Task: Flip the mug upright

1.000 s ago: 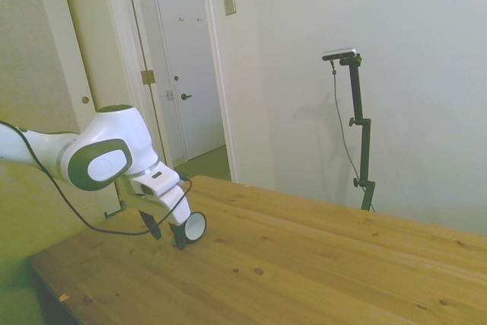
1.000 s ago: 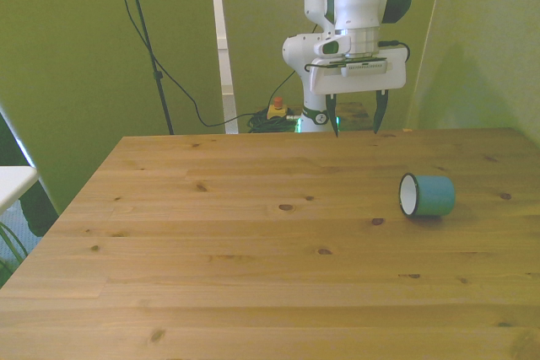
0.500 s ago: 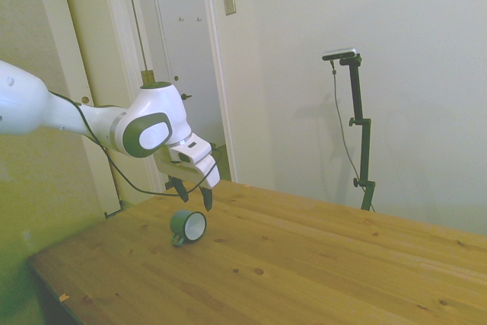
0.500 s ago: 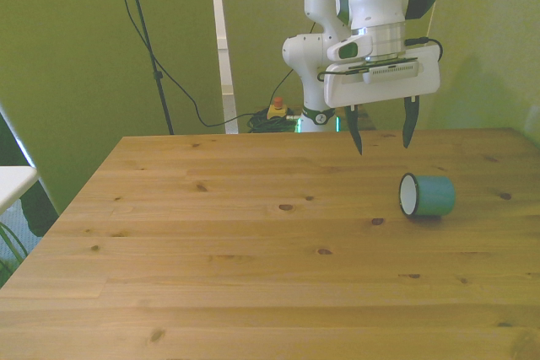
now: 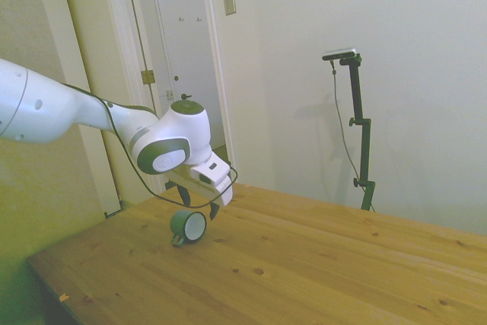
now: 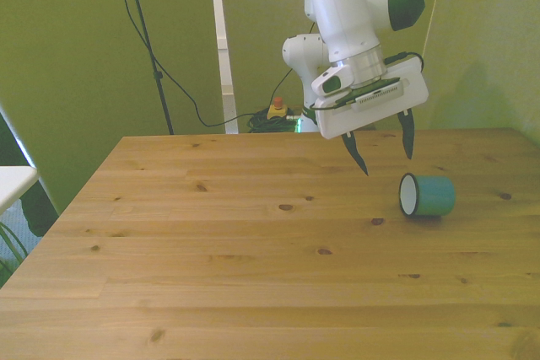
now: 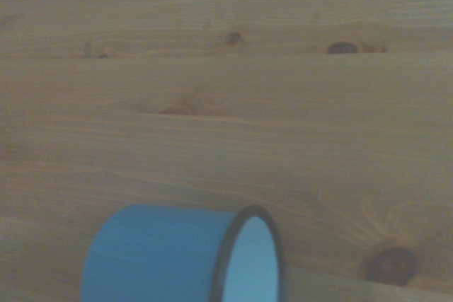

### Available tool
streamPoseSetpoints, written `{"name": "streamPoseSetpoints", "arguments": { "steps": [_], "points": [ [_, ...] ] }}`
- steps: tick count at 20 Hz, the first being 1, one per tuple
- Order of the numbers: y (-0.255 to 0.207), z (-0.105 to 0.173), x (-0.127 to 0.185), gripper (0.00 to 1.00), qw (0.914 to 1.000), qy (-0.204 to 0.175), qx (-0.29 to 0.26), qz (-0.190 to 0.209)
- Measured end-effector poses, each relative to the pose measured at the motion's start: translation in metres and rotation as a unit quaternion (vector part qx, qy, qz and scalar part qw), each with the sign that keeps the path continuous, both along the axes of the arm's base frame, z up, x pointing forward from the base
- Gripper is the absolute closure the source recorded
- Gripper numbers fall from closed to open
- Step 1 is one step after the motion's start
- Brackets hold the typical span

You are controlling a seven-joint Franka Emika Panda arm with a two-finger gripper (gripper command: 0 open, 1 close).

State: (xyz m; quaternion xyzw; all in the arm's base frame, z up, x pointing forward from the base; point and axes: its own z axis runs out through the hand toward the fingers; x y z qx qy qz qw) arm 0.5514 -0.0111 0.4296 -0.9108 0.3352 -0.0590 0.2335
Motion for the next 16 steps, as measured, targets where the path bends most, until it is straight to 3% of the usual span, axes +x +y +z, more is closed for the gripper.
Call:
{"name": "streamPoseSetpoints", "arguments": {
  "steps": [7,16],
  "points": [
    [-0.010,-0.035,0.019,0.00,0.9975,0.007,0.065,0.026],
    [0.003,-0.076,0.026,0.00,0.9833,0.002,0.166,0.074]
  ]
}}
